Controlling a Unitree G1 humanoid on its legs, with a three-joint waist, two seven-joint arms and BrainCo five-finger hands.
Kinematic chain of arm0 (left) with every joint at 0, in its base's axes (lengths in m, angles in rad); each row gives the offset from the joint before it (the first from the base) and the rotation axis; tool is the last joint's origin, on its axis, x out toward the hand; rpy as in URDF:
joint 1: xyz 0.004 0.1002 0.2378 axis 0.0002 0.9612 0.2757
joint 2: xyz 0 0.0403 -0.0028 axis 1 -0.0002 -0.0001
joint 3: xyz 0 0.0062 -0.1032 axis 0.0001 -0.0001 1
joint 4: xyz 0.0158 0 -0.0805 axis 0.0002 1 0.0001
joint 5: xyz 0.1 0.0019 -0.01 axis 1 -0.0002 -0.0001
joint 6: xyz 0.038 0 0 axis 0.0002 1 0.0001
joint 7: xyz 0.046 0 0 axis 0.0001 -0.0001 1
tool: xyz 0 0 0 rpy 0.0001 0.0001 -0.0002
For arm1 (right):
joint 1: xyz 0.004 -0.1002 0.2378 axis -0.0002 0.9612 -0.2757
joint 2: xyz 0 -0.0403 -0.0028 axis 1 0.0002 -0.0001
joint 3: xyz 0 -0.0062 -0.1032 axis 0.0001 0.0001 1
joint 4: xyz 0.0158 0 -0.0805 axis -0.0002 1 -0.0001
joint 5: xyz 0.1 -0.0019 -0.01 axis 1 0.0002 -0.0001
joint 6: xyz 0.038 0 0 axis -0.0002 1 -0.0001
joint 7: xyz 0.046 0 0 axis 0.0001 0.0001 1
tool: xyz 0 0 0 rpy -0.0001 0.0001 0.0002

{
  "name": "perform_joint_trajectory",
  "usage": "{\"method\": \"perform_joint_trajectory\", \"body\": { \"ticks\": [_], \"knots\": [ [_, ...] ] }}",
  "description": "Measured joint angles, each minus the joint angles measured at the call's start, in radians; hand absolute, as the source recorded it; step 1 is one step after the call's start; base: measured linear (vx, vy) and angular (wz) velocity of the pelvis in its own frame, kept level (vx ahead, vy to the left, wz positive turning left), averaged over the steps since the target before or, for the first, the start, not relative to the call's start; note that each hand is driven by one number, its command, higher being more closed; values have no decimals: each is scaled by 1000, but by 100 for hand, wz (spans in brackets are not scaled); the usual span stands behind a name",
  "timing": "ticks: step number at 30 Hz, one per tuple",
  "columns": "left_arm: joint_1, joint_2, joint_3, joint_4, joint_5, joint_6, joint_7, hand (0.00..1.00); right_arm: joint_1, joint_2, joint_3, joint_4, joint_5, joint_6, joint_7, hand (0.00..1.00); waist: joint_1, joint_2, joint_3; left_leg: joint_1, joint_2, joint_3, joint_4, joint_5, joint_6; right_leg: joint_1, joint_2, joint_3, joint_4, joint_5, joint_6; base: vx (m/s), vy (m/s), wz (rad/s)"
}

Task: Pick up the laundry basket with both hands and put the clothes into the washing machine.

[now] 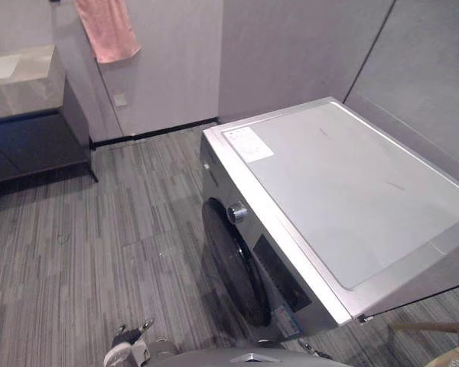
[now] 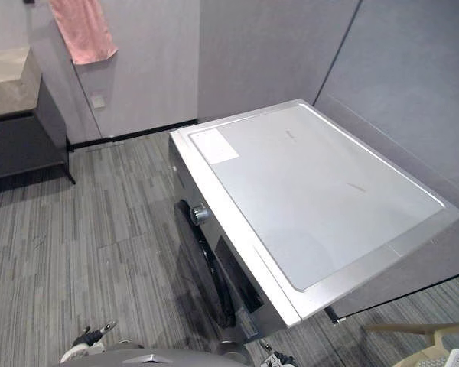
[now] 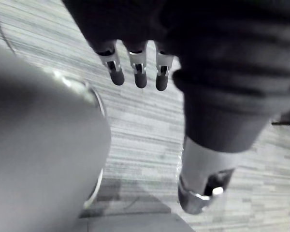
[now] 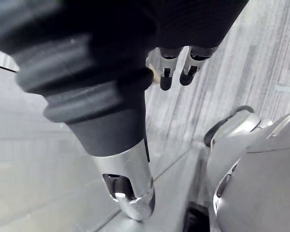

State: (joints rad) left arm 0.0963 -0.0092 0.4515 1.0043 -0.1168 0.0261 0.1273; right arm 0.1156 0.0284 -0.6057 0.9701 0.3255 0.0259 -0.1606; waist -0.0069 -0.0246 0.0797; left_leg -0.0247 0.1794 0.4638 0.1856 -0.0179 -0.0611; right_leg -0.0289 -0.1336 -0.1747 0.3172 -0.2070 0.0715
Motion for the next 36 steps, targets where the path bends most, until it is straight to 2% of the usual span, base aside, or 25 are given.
{"method": "perform_joint_trajectory", "body": {
  "ticks": [1,2,3,16,17,18,19,21,23,24,25,27,28,29,30,31,32,33,34,35,36],
  "knots": [
    [8,0,10,19,24,3,0,0,4,0,-6,1,-1,0,6,0,-13,-7,-6,43,-47,-4,-121,59,10,13,-15,-4,-31,13,1,-47,66,21],
    [5,0,9,32,36,4,-1,0,9,1,-6,1,-1,-1,9,0,-21,-2,-10,59,-64,-9,-172,81,14,15,-19,-8,-39,17,6,-41,52,20],
    [-27,39,-104,90,63,20,-26,0,-20,-11,-38,79,0,8,49,0,-41,25,19,115,-110,-55,-274,122,12,109,-6,-34,-157,46,9,-24,24,7],
    [-37,43,-95,108,61,20,-25,0,-23,-28,-66,118,-19,22,49,0,-36,22,20,121,-95,-51,-264,123,10,120,2,-35,-155,53,17,1,0,1],
    [-44,46,-91,106,60,20,-25,0,-28,-27,-70,118,-19,23,49,0,-36,9,32,73,-78,-57,-171,87,9,120,-7,-46,-149,53,17,4,-11,24],
    [-64,46,-68,104,56,19,-25,0,-41,-28,-84,117,-20,26,49,0,-30,18,58,7,-49,-81,-34,38,13,127,-12,-61,-137,52,14,-33,-17,33],
    [-73,47,-60,103,49,18,-24,0,-45,-30,-86,117,-21,27,48,0,-29,6,79,-22,-36,-89,30,21,14,132,-15,-68,-134,51,13,-124,-2,33],
    [-76,52,-59,97,17,17,-16,0,-49,-37,-85,115,-31,27,45,0,-26,16,90,-109,28,-106,178,-63,21,128,-26,-94,-126,37,7,-145,50,22],
    [-76,59,-58,94,6,18,-4,0,-49,-43,-85,108,-38,26,44,0,-28,16,90,-141,75,-108,184,-81,19,124,-41,-101,-113,24,24,-28,146,19],
    [-73,59,-52,77,0,17,1,0,-46,-53,-83,106,-43,23,42,0,-27,16,90,-177,120,-119,163,-78,15,107,-72,-105,-78,3,58,37,285,28],
    [-71,60,-48,73,-1,16,3,0,-38,-60,-83,108,-48,24,41,0,-28,17,89,-191,131,-144,142,-72,6,100,-93,-106,-58,-16,88,62,303,26],
    [-67,59,-35,75,-1,15,14,0,-30,-75,-82,117,-57,26,39,0,-30,28,83,-203,145,-190,126,-67,-3,103,-125,-106,-49,-36,122,150,443,19],
    [-66,66,-31,77,-3,16,19,0,-30,-77,-82,131,-58,26,39,0,-33,18,80,-223,119,-188,172,-12,-61,117,-164,-93,-57,-50,148,261,625,23],
    [-62,87,-35,78,-7,16,21,0,-37,-71,-84,158,-58,30,39,0,-31,-6,58,-258,64,-177,244,-70,-40,127,-218,-79,-88,-45,145,254,533,26],
    [-60,98,-58,87,-7,16,22,0,-39,-63,-85,184,-58,35,41,0,-35,-26,42,-291,41,-165,296,-124,-29,127,-236,-63,-103,8,125,246,395,11],
    [-61,107,-76,95,-7,16,22,0,-54,-55,-85,194,-58,42,42,0,-28,-24,42,-302,37,-159,324,-153,-24,114,-244,-45,-99,49,115,304,485,-12],
    [-60,126,-106,116,-7,17,21,0,-74,-39,-98,185,-56,42,43,0,-14,-17,41,-302,32,-142,342,-186,-11,81,-248,0,-80,139,68,365,598,-39],
    [-51,129,-123,118,-7,17,21,0,-91,-45,-81,184,-59,43,44,0,-3,-10,43,-273,17,-109,319,-190,19,42,-260,29,-41,224,8,352,611,-42],
    [-47,130,-136,118,-7,18,21,0,-98,-45,-71,183,-59,43,44,0,1,-9,43,-252,8,-94,300,-191,29,20,-268,31,-9,263,-26,314,464,-35],
    [-39,136,-162,116,-7,17,19,0,-114,-41,-60,176,-59,41,45,0,2,-5,45,-180,-14,-67,236,-187,57,-31,-278,33,131,297,-84,250,319,-16],
    [-34,140,-175,114,-8,17,19,0,-121,-40,-49,174,-58,41,45,0,1,-5,45,-147,-25,-62,206,-183,64,-50,-270,35,203,274,-78,343,378,-8]
  ]
}}
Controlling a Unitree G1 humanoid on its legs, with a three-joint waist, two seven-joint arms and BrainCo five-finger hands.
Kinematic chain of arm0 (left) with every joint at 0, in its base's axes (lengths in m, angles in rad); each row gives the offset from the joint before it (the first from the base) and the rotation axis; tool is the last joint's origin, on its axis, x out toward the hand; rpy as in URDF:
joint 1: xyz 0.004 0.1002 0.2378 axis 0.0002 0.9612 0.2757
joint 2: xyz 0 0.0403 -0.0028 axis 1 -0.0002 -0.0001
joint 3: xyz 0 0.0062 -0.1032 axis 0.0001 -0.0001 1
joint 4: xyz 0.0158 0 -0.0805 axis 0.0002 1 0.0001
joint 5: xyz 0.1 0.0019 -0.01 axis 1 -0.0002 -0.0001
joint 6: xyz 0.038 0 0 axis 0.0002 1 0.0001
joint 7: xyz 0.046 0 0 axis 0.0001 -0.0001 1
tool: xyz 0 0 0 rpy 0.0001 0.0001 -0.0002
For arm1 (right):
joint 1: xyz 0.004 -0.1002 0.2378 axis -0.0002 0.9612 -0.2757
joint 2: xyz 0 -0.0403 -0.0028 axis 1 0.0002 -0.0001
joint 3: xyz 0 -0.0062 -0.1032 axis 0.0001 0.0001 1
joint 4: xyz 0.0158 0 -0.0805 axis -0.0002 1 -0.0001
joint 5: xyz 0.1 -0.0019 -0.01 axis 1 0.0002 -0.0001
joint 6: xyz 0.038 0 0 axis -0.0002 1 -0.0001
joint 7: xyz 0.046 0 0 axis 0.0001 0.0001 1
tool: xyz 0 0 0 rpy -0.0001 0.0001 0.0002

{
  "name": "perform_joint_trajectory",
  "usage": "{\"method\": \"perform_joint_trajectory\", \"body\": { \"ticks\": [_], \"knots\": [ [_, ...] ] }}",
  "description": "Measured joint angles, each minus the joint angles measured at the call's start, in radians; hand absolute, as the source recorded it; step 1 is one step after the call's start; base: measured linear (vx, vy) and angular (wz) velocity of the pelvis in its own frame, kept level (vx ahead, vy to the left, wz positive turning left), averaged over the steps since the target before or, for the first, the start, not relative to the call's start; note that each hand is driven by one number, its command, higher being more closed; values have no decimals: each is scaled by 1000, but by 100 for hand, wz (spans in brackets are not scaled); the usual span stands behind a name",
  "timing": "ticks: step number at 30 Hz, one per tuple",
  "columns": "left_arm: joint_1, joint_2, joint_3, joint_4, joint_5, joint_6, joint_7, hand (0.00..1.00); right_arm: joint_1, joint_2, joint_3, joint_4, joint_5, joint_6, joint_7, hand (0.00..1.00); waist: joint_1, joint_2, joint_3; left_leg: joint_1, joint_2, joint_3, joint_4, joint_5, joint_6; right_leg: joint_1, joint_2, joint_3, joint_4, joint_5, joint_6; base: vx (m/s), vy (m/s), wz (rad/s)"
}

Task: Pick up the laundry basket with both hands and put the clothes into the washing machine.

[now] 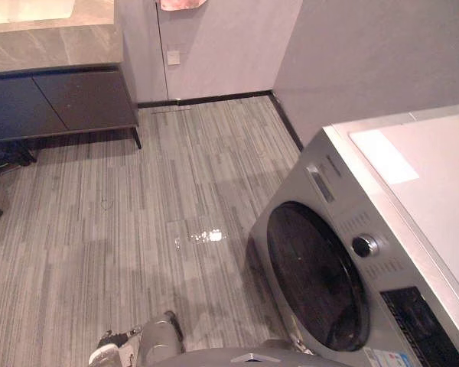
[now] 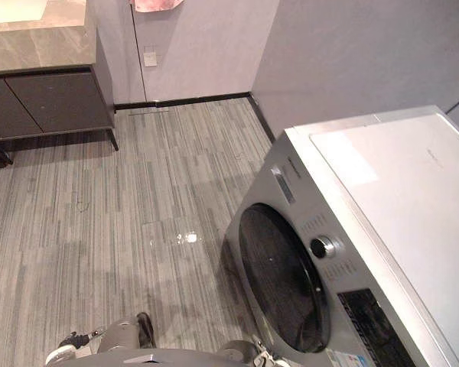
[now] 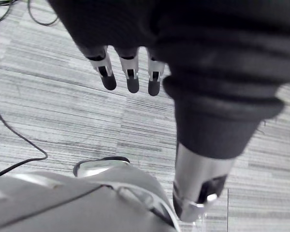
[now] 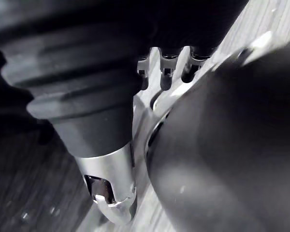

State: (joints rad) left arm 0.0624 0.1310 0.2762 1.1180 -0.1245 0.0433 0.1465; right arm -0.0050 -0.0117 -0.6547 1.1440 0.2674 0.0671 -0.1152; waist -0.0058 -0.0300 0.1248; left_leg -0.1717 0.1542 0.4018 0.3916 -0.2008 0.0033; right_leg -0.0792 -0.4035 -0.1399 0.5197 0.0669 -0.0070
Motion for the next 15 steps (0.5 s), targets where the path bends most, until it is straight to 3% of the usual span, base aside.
{"method": "perform_joint_trajectory", "body": {
  "ticks": [1,3,5,6,7,9,11,13,14,15],
  "knots": [
    [8,9,-21,-4,0,-1,-1,0,-4,0,43,-16,0,-1,0,0,-4,2,1,66,-22,-4,-67,8,10,-30,48,16,121,-89,21,258,253,12],
    [7,8,-24,-6,0,-2,-1,0,-1,4,102,-54,0,-9,1,0,-14,10,3,145,-47,-21,-139,16,14,-73,155,19,239,-207,30,224,162,30],
    [6,-4,-18,-2,0,-1,-2,0,-1,2,130,-74,5,-18,3,0,-15,19,9,194,-66,-24,-182,18,14,-124,226,-6,260,-290,23,205,36,21],
    [6,-30,1,2,0,1,-3,0,4,-1,141,-95,13,-23,3,0,-15,37,19,234,-69,-28,-210,19,13,-152,254,-45,239,-327,21,204,-12,20],
    [4,-46,1,3,0,2,-5,0,10,-2,142,-111,18,-24,3,0,-18,48,24,252,-69,-35,-224,20,11,-163,267,-59,211,-335,25,202,-34,27],
    [2,-83,39,4,0,2,-9,0,21,-1,141,-152,45,-31,3,0,-23,72,29,298,-65,-58,-271,31,-8,-200,286,-66,64,-320,34,227,-80,42],
    [-3,-101,77,3,0,2,-8,0,21,-1,141,-161,59,-42,3,0,-24,79,33,320,-44,-92,-289,31,-43,-228,284,-34,-70,-258,37,228,-172,48],
    [-9,-113,142,-2,0,0,-10,0,35,8,143,-176,60,-42,2,0,-19,66,28,337,-8,-153,-284,3,-104,-223,263,43,-175,-165,45,282,-317,70],
    [-10,-116,161,-6,0,0,-10,0,41,12,144,-177,60,-42,2,0,-18,54,26,348,-4,-168,-282,-6,-121,-213,247,43,-180,-142,58,355,-416,76],
    [-11,-132,194,-7,1,0,-10,0,53,8,144,-177,83,-10,27,0,-14,52,19,373,28,-186,-275,-25,-150,-198,251,-6,-128,-97,88,443,-515,69]
  ]
}}
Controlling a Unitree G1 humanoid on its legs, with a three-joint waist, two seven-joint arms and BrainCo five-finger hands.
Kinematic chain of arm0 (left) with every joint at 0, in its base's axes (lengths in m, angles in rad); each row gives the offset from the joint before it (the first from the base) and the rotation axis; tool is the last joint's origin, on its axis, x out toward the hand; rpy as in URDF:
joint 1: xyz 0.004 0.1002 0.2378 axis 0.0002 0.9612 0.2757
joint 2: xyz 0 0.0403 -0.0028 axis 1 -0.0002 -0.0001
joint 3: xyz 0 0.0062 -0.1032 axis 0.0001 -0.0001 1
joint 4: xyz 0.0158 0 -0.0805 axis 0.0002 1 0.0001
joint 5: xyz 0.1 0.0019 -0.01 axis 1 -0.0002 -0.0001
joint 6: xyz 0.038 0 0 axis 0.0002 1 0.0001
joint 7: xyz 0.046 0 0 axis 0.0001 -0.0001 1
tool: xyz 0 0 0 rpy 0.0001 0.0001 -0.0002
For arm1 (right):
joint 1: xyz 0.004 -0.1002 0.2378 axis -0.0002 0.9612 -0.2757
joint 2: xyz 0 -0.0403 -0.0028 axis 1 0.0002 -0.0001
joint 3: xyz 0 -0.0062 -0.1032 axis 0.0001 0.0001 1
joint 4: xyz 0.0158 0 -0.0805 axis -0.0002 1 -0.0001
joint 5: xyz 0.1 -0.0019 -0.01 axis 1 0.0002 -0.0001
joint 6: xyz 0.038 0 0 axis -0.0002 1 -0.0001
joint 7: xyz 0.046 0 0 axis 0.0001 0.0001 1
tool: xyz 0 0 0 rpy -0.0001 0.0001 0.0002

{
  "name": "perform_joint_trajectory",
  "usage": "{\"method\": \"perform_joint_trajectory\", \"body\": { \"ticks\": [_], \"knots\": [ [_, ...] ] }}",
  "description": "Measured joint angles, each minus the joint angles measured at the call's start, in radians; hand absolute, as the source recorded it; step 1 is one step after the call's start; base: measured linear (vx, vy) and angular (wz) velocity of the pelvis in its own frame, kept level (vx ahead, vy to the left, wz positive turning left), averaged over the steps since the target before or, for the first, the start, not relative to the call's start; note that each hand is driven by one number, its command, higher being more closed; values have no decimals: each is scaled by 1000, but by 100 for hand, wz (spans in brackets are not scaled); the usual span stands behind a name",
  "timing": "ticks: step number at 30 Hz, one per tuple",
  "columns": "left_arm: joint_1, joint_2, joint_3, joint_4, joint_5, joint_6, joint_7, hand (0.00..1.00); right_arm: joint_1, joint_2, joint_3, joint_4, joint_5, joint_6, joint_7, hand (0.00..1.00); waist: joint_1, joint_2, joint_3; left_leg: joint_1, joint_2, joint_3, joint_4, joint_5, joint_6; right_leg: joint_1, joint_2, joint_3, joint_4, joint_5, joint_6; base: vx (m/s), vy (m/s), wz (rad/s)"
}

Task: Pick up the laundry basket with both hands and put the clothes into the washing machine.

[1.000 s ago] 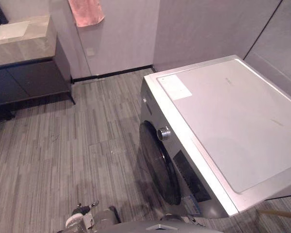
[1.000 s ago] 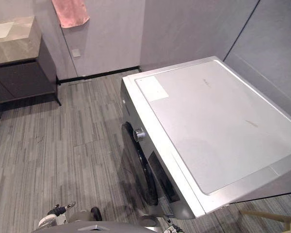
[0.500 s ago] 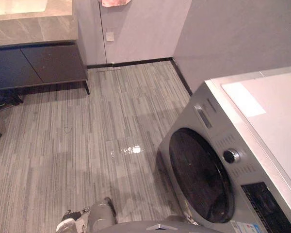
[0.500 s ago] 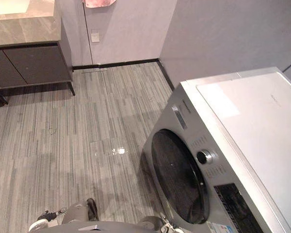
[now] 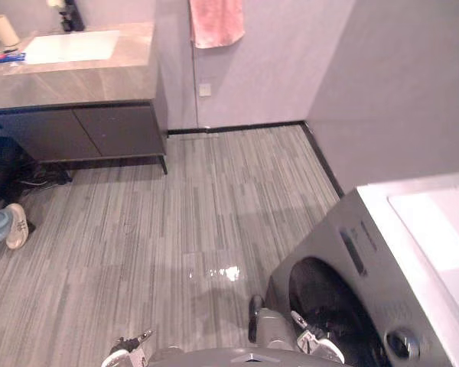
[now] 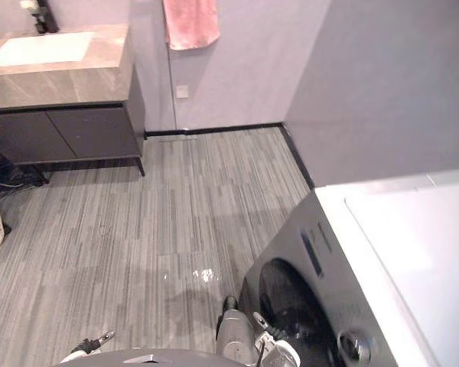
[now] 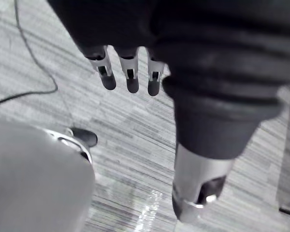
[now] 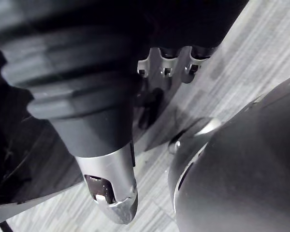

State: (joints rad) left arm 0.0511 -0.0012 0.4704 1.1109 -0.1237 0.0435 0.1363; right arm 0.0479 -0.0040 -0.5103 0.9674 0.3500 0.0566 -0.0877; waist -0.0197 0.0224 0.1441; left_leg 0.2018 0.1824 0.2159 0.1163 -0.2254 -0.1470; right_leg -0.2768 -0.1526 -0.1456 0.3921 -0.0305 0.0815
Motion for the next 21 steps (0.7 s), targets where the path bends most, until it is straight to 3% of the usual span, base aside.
{"method": "perform_joint_trajectory", "body": {
  "ticks": [1,3,5,7,9,11,12,14,16,17,18,20,21],
  "knots": [
    [4,-34,20,-2,0,1,-3,0,1,-36,29,-8,19,75,75,0,-7,25,-20,-1,35,0,-12,5,15,-13,12,-35,54,-64,-18,438,-480,61],
    [1,-90,39,-24,5,-1,-17,0,5,-68,60,-21,20,111,126,0,-15,64,-42,17,46,6,-30,55,10,-15,6,-60,111,-129,-25,332,-270,65],
    [1,-96,41,-31,3,0,-29,0,9,-66,57,-42,-6,78,106,0,-28,76,-48,4,54,1,64,73,6,57,-7,-82,95,-153,-15,292,-149,56],
    [12,-94,39,-42,-2,1,-30,0,18,-63,64,-26,-32,64,85,0,-4,70,-48,-91,91,-14,324,55,39,129,1,-100,63,-159,-11,194,-41,20],
    [21,-83,38,-78,-11,3,-32,0,28,-54,76,-26,-44,33,78,0,10,61,-47,-217,150,-22,611,135,99,191,9,-125,57,-180,-12,215,-17,21],
    [22,-61,36,-76,-12,5,-32,0,23,-35,74,-27,-42,6,46,0,14,42,-44,-261,166,-7,714,196,68,244,-2,-126,10,-181,-14,231,36,2],
    [27,-57,35,-75,-12,4,-32,0,17,-24,56,-23,-42,-12,17,0,17,37,-46,-284,168,43,708,86,65,259,-9,-119,-19,-170,-18,216,76,-14],
    [26,-54,35,-75,-12,4,-31,0,0,-12,14,-7,-42,-18,8,0,17,30,-42,-293,158,150,582,6,58,292,-21,-118,-62,-156,-3,221,169,-15],
    [25,-54,38,-75,-12,4,-29,0,6,-3,-11,-8,-43,-18,-10,0,17,26,-38,-287,123,200,377,25,69,326,-36,-115,-79,-156,11,185,219,-8],
    [26,-58,38,-72,-11,5,-26,0,11,-7,-13,-9,-43,-18,-13,0,17,35,-42,-285,102,183,254,112,74,331,-31,-107,-80,-163,41,148,231,-20],
    [25,-44,45,-68,-20,3,-25,0,15,7,-9,-1,-44,-13,-23,0,20,6,-53,-250,43,179,219,111,55,334,-56,-45,-93,-168,55,148,231,-13],
    [26,-20,46,-68,-19,4,-13,0,18,42,-13,8,-47,-9,-24,0,11,-44,-68,-245,4,207,196,105,70,338,-84,-2,-139,-160,56,156,183,-13],
    [25,-14,46,-67,-20,4,-12,0,17,44,-14,16,-51,-10,-24,0,12,-52,-67,-237,-3,215,188,102,73,344,-88,1,-149,-151,52,171,235,-26]
  ]
}}
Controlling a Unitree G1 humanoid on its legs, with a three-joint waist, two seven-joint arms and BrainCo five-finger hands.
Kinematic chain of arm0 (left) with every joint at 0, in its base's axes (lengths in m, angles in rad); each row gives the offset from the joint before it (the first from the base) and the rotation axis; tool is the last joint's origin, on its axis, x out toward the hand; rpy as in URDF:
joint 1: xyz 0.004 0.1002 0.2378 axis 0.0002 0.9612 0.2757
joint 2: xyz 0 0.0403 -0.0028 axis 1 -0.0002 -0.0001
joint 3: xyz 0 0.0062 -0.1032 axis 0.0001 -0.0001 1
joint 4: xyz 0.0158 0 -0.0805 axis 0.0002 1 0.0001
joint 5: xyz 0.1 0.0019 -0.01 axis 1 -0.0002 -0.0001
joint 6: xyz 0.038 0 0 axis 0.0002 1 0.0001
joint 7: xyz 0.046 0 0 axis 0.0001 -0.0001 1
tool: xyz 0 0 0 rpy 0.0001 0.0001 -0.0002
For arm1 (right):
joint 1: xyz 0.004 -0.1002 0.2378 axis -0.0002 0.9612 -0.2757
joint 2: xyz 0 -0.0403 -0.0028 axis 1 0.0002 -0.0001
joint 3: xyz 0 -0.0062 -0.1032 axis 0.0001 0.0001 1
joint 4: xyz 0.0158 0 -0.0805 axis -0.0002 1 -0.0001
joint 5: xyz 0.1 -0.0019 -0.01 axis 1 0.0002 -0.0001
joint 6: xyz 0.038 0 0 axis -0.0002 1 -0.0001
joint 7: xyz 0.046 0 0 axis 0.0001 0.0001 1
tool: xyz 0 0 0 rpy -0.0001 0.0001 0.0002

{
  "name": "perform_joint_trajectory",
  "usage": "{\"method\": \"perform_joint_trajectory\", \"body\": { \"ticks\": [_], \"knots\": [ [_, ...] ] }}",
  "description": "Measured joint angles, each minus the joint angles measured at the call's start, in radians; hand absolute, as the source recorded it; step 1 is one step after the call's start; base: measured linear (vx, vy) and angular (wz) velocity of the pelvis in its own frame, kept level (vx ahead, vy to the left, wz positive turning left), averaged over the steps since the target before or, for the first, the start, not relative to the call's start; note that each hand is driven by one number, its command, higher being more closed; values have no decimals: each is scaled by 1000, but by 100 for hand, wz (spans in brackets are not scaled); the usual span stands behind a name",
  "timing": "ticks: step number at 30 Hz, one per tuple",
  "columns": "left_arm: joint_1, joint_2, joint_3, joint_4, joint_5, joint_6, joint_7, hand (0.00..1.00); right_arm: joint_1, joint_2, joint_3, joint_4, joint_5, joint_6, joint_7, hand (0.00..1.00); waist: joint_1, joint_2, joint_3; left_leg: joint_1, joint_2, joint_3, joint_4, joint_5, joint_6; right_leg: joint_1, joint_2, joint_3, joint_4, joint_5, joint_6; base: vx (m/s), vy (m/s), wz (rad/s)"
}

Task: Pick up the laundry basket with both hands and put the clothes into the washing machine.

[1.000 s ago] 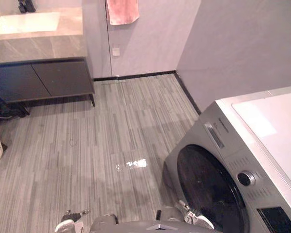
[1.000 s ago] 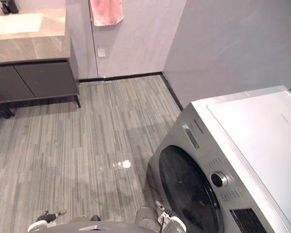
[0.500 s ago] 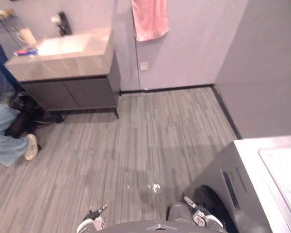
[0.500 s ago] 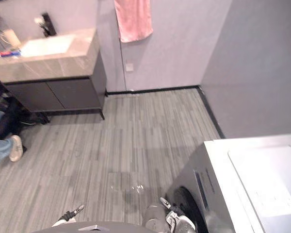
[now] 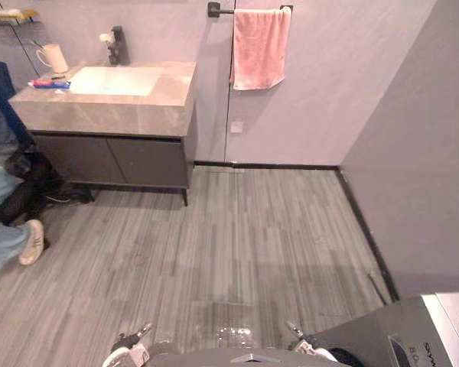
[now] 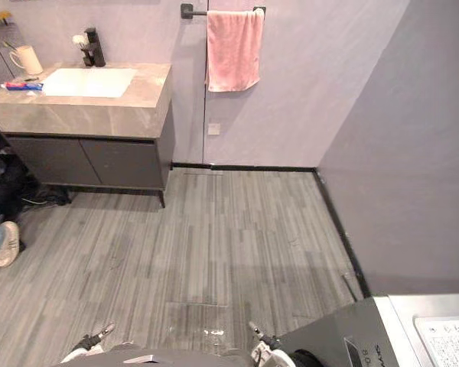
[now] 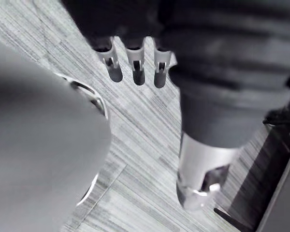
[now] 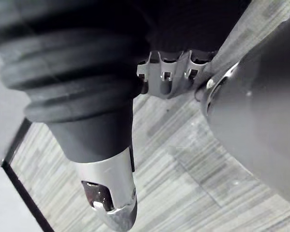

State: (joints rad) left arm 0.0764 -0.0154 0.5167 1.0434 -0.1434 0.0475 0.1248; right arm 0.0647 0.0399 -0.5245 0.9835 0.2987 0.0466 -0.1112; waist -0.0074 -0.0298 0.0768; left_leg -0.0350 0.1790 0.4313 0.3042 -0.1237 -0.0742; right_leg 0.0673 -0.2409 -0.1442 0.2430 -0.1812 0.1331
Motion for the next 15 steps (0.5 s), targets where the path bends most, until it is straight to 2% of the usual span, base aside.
{"method": "perform_joint_trajectory", "body": {
  "ticks": [2,5,7,9,10,11,12,15],
  "knots": [
    [-6,14,-11,31,7,3,0,0,-1,0,-20,25,-31,2,0,0,-2,-6,-3,33,-40,15,-51,3,10,22,-18,2,-50,50,-7,86,154,-13],
    [-6,21,-31,45,12,3,0,0,0,-15,-49,61,-33,5,1,0,1,-9,-9,83,-78,38,-117,16,16,26,-37,27,-47,61,-22,81,112,-12],
    [-6,36,-89,57,20,8,0,0,-1,-22,-60,59,-49,4,1,0,-4,13,-4,112,-87,36,-161,32,17,6,-38,27,15,68,-34,58,62,2],
    [-8,39,-138,68,20,8,-1,0,-1,-41,-57,58,-61,5,1,0,-5,33,-1,145,-88,35,-207,50,16,-65,-34,50,169,79,-50,35,26,2],
    [-8,40,-142,68,20,7,-1,0,0,-42,-55,58,-61,5,2,0,-5,36,3,156,-89,35,-217,54,16,-78,-33,59,197,81,-54,0,0,0],
    [-5,36,-148,68,21,8,-1,0,0,-46,-42,55,-61,2,2,0,-6,38,11,167,-82,34,-237,64,16,-101,-24,67,233,68,-77,35,-72,-7],
    [-7,42,-148,69,21,8,-1,0,-10,-41,-27,54,-60,1,2,0,-6,40,7,175,-74,39,-256,75,10,-100,-2,79,212,31,-80,30,-102,-8],
    [-22,60,-146,80,22,8,-2,0,-23,-29,4,59,-60,0,3,0,-1,5,19,174,-69,41,-286,105,-17,-63,36,75,87,18,-74,14,-165,-11]
  ]
}}
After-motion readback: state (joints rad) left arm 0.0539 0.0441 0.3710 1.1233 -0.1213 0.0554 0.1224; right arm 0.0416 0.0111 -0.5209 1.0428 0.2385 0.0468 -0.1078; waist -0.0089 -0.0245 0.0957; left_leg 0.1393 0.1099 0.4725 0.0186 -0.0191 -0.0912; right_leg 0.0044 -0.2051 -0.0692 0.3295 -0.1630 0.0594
